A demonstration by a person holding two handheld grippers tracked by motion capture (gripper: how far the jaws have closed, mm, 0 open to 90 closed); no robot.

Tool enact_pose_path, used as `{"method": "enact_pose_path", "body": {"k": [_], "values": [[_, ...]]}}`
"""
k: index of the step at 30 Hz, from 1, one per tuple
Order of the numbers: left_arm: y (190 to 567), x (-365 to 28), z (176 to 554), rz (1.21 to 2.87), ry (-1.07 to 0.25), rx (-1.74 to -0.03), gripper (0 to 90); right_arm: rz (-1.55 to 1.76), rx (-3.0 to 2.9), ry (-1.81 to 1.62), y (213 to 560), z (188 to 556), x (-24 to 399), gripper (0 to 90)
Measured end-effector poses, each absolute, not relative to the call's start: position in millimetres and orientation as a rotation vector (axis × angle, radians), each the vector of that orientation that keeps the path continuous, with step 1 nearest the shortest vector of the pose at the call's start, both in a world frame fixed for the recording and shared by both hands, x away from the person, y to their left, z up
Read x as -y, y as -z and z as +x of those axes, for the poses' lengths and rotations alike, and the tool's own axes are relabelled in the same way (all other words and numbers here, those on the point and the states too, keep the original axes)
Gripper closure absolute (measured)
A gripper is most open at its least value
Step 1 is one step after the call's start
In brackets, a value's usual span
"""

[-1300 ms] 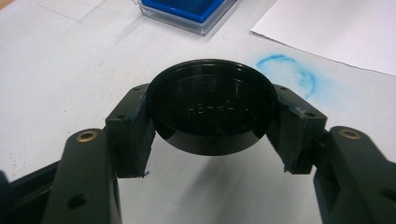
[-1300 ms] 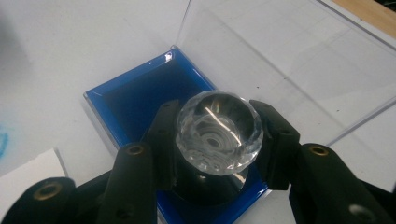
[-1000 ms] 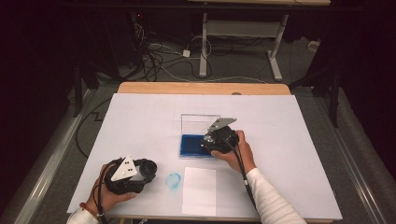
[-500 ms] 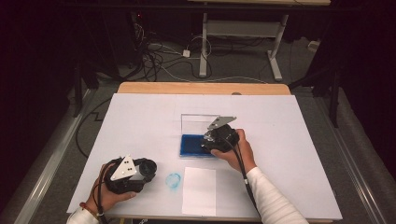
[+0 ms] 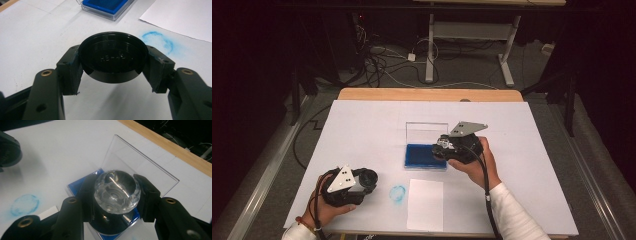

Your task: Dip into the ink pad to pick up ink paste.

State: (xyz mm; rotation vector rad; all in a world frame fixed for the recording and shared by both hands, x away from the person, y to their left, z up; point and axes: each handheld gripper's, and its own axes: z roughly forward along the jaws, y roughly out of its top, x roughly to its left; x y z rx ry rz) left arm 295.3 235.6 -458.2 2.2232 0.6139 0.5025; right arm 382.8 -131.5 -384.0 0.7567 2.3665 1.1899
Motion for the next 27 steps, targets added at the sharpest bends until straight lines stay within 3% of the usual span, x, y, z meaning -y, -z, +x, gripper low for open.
{"method": "enact_pose_path", "body": {"k": [27], "values": [[459, -235, 294, 2.232, -0.496, -0.591, 36.2, 0.685, -2.327, -1.246, 363, 351, 146, 56.9]]}}
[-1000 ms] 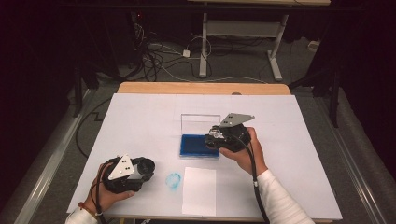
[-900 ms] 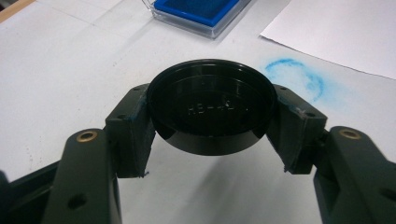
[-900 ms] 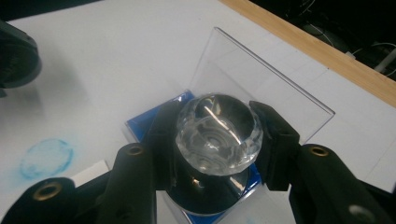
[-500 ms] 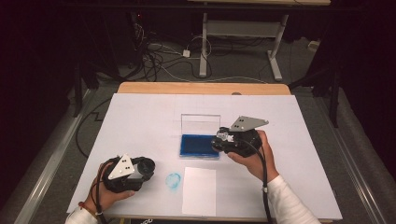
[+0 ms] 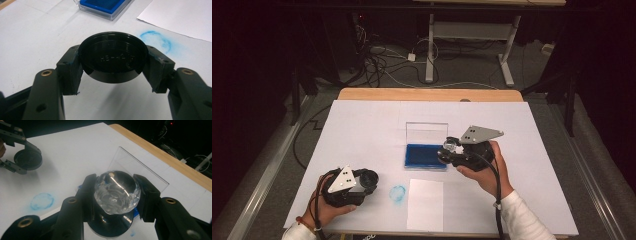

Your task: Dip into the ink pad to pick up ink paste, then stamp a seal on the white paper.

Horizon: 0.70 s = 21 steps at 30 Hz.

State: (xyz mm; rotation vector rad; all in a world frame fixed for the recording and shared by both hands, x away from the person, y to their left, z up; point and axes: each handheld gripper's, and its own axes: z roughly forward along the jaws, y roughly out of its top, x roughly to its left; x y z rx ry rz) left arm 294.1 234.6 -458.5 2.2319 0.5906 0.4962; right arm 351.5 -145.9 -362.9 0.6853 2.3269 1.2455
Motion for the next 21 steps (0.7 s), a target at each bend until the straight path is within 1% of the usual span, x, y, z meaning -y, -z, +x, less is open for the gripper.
{"method": "enact_pose_path", "body": {"k": [11, 21], "values": [[458, -233, 296, 2.223, -0.487, -0.593, 36.2, 0.653, -2.327, -1.271, 358, 344, 141, 56.8], [459, -229, 296, 2.247, -0.493, -0.578, 36.2, 0.609, -2.334, -1.287, 356, 331, 137, 56.9]]}}
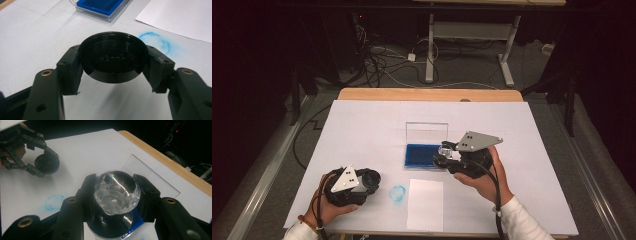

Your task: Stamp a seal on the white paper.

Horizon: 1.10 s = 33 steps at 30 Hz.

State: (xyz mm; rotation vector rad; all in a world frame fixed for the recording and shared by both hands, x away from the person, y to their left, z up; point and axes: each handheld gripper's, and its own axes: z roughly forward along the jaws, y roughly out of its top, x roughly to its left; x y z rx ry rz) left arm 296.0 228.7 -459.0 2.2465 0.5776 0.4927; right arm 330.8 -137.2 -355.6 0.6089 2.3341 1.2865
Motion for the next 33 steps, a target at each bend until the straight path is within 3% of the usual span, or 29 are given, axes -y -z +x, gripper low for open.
{"method": "enact_pose_path", "body": {"k": [33], "values": [[458, -226, 296, 2.258, -0.491, -0.564, 36.2, 0.481, -2.436, -1.272, 371, 296, 118, 56.9]]}}
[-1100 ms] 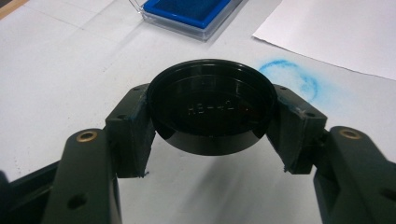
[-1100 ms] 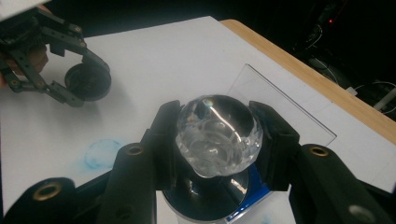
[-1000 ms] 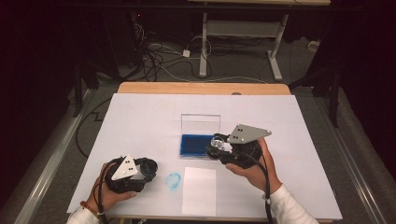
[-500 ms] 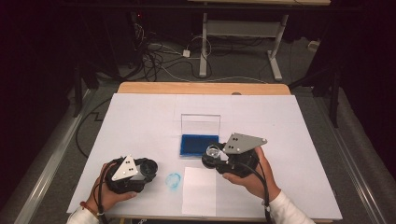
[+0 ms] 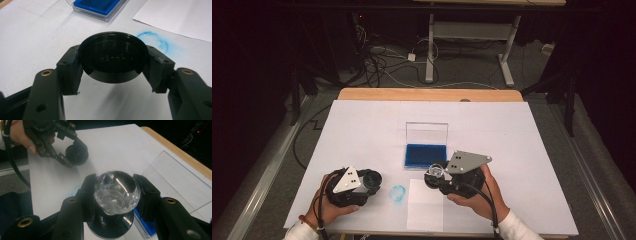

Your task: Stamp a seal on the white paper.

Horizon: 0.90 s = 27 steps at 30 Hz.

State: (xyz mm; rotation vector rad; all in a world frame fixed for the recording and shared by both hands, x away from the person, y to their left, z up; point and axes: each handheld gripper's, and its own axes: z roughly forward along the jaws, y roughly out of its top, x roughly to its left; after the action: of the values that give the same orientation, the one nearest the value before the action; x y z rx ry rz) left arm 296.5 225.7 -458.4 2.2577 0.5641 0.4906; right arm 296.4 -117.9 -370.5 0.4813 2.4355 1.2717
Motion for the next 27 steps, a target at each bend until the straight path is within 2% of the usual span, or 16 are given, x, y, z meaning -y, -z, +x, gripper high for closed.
{"method": "enact_pose_path", "body": {"k": [27], "values": [[459, -225, 296, 2.259, -0.488, -0.568, 36.2, 0.412, -2.574, -1.198, 412, 282, 94, 56.8]]}}
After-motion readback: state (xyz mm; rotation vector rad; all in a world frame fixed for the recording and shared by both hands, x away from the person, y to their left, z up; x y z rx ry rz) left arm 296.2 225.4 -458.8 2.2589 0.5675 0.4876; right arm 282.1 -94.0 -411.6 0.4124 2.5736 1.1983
